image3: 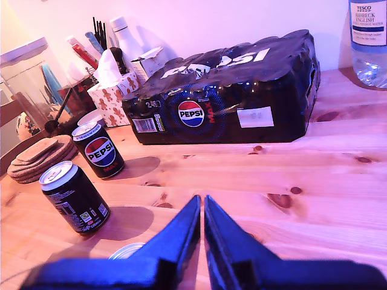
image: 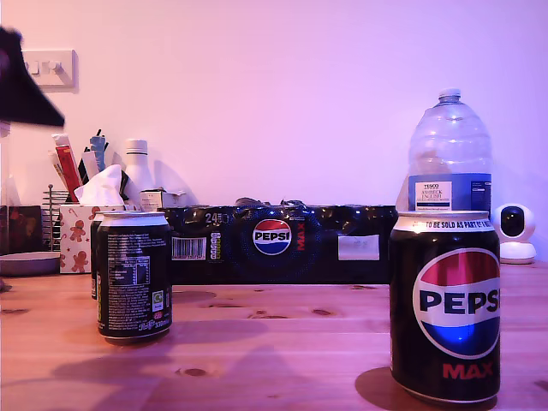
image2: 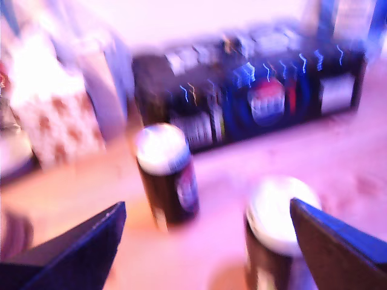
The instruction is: Stack up the Pepsi cans on top of each other
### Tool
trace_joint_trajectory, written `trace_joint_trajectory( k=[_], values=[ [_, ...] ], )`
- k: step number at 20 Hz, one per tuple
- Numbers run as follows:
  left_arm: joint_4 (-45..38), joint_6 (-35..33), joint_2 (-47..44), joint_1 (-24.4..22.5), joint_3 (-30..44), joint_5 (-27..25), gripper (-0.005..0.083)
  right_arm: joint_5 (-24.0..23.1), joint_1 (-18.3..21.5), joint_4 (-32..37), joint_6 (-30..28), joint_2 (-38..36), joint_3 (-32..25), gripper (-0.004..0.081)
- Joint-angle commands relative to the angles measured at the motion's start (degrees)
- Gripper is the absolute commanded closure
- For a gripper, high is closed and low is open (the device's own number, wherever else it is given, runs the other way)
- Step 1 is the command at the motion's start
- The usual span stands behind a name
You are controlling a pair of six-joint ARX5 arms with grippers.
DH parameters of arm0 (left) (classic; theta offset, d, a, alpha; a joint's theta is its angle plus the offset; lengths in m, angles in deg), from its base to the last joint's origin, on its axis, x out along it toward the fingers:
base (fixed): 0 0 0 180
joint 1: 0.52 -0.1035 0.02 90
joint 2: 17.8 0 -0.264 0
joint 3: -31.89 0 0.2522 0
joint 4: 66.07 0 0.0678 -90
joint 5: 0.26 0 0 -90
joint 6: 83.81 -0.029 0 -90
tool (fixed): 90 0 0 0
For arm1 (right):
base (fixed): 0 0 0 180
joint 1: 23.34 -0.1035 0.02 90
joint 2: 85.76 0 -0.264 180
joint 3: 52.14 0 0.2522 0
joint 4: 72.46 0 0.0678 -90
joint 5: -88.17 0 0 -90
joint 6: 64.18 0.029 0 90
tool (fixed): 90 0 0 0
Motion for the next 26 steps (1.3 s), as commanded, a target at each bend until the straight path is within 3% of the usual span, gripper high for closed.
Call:
trace_joint_trajectory(
  k=[1,9,19,26],
  values=[
    [-2.6,-0.2,2.0,-3.1,0.3,4.8,-0.0012,0.3,-0.3,0.5,0.0,0.3,0.7,0.0780],
    [-16.6,-0.4,17.0,-13.0,0.3,18.1,-0.0012,0.4,-0.3,0.5,0.0,0.3,0.7,0.0780],
    [-44.5,-2.6,49.7,-15.5,-1.8,23.4,-0.0012,1.7,-0.3,0.5,0.0,0.3,0.7,0.0780],
    [-46.2,-2.6,65.7,-14.9,-14.1,25.5,-0.0012,1.6,-0.3,0.1,0.0,0.3,0.7,0.0780]
  ],
)
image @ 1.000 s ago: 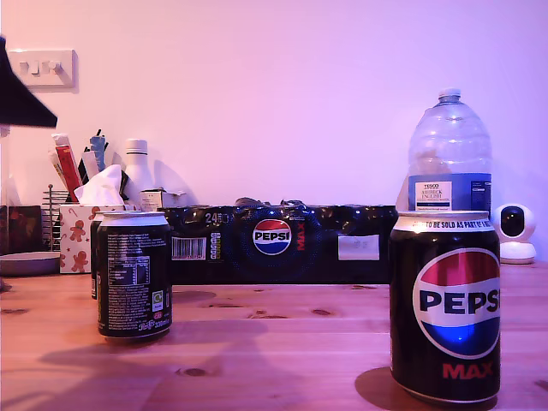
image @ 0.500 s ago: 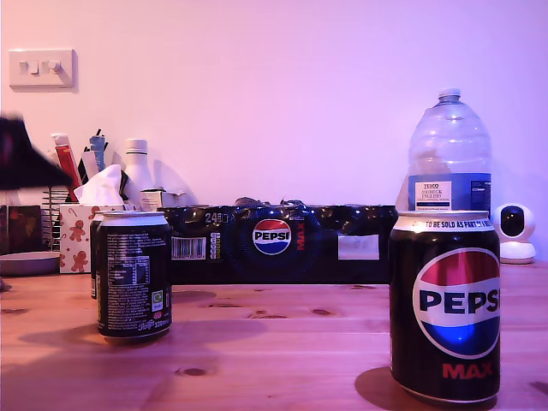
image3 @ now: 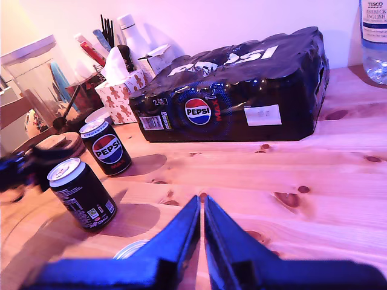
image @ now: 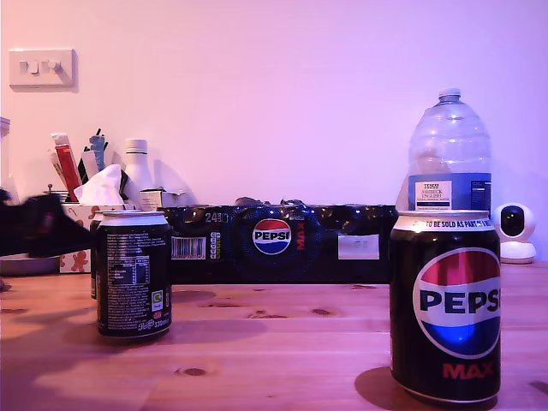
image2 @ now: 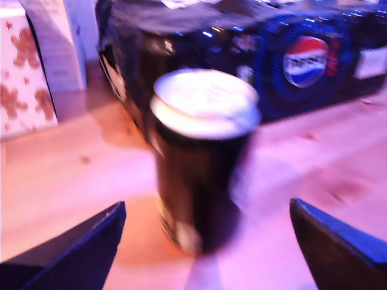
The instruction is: Stack up the Pepsi cans on top of each other
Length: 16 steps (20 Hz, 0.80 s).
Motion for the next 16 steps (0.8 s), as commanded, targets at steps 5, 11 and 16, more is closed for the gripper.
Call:
trace_joint_trajectory(
  k=[5,11,16],
  values=[
    [0.1,-0.5,8.5,1.7,-8.1,1.9,-0.0012,-0.2,-0.3,0.2,0.0,0.4,0.7,0.0780],
    [2.8,-1.9,14.2,5.4,-14.6,3.6,-0.0012,-1.3,-0.3,0.2,0.0,0.4,0.7,0.0780],
    [7.0,-3.7,15.3,6.3,-16.3,2.1,-0.0012,-1.5,-0.3,0.2,0.0,0.4,0.7,0.0780]
  ],
)
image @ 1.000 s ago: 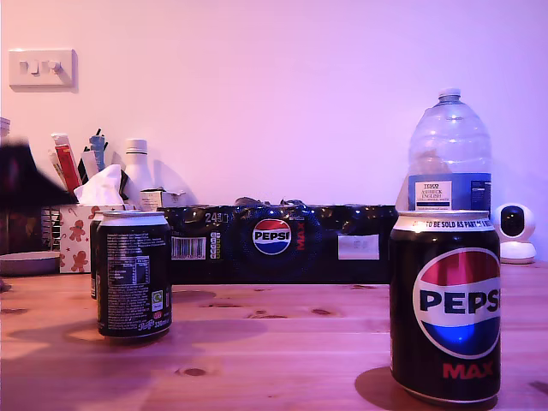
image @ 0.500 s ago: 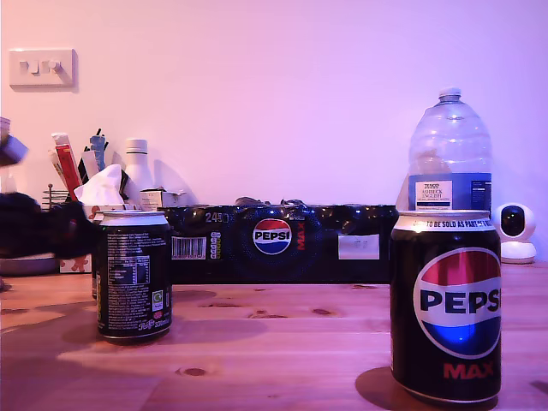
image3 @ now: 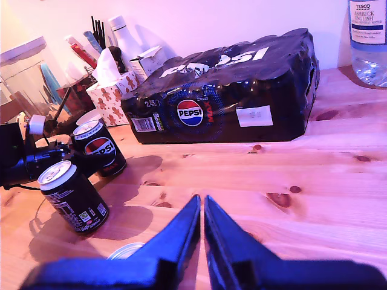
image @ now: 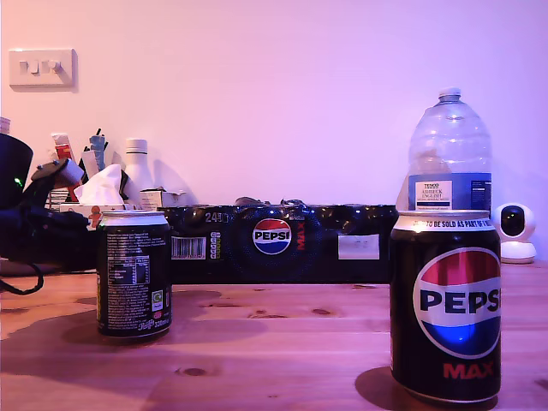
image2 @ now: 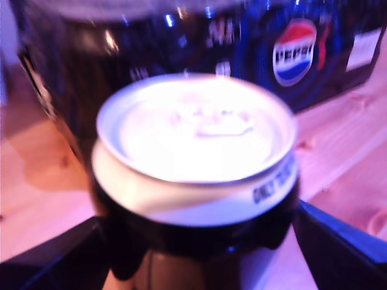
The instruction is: Stack up the Pepsi cans on top of each other
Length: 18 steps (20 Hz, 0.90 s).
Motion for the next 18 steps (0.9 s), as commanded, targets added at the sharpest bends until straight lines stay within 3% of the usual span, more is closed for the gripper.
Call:
trace_joint_trajectory(
  k=[1,7,12,18],
  values=[
    [0.1,-1.4,1.9,0.2,0.0,-1.0,-0.0012,0.0,-0.3,0.2,0.0,0.4,0.7,0.0780],
    [3.0,-2.8,1.9,0.2,-0.5,-2.8,0.0011,0.0,-0.3,0.3,0.0,0.4,0.7,0.0780],
    [2.9,-2.9,1.9,0.2,-0.7,-2.9,0.0363,0.0,-0.3,0.3,0.0,0.4,0.7,0.0780],
    [2.6,-2.6,1.5,0.2,-0.8,-2.4,0.0370,-0.1,-0.3,0.3,0.0,0.4,0.7,0.0780]
  ],
)
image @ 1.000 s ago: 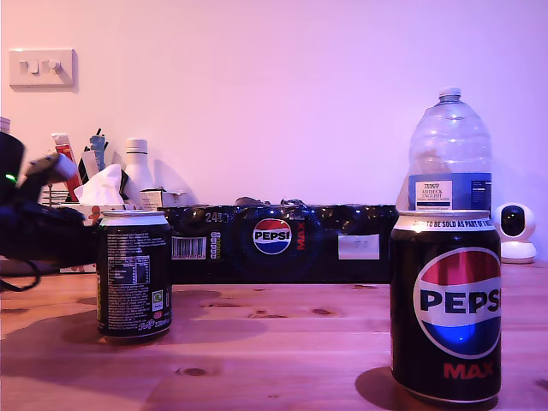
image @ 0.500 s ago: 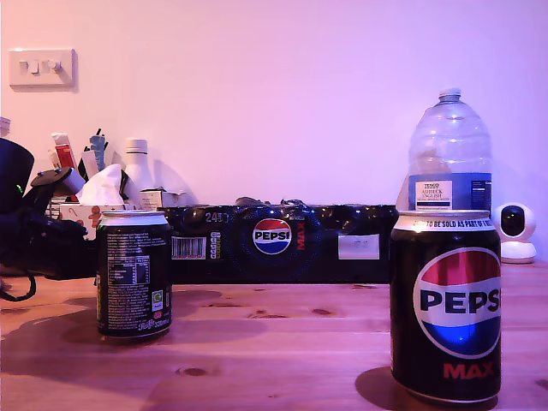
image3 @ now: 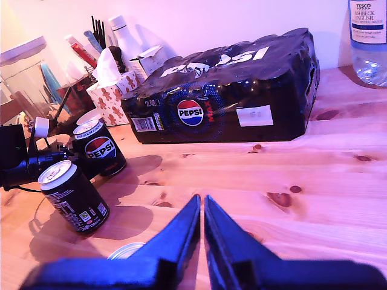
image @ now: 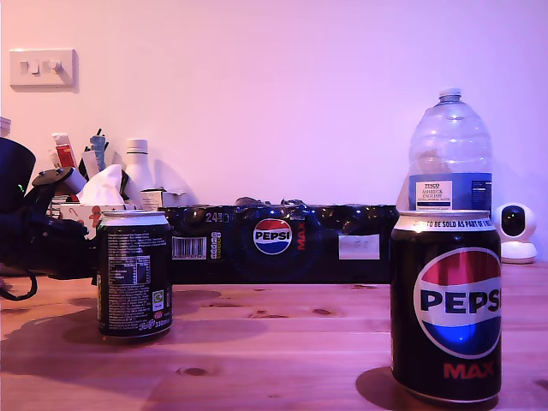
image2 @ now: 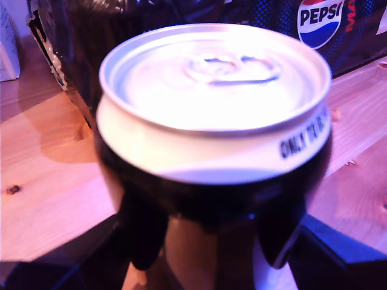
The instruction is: Stack up the Pepsi cans on top of each other
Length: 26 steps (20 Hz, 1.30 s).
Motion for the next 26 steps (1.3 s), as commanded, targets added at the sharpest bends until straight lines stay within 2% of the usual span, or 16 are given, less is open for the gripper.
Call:
trace_joint_trajectory(
  k=[1,13,26],
  values=[
    [-0.6,0.0,1.2,0.2,-0.4,0.9,0.0369,-0.1,-0.3,0.3,0.0,0.4,0.7,0.0780],
    [14.2,-0.6,-14.9,0.3,-0.4,1.1,0.0363,-0.2,-0.3,0.2,-0.4,0.4,0.7,0.0780],
    [31.1,-3.4,-28.6,1.5,-0.4,4.9,0.0364,-0.2,-0.3,0.2,-0.4,0.4,0.7,0.0780]
  ],
)
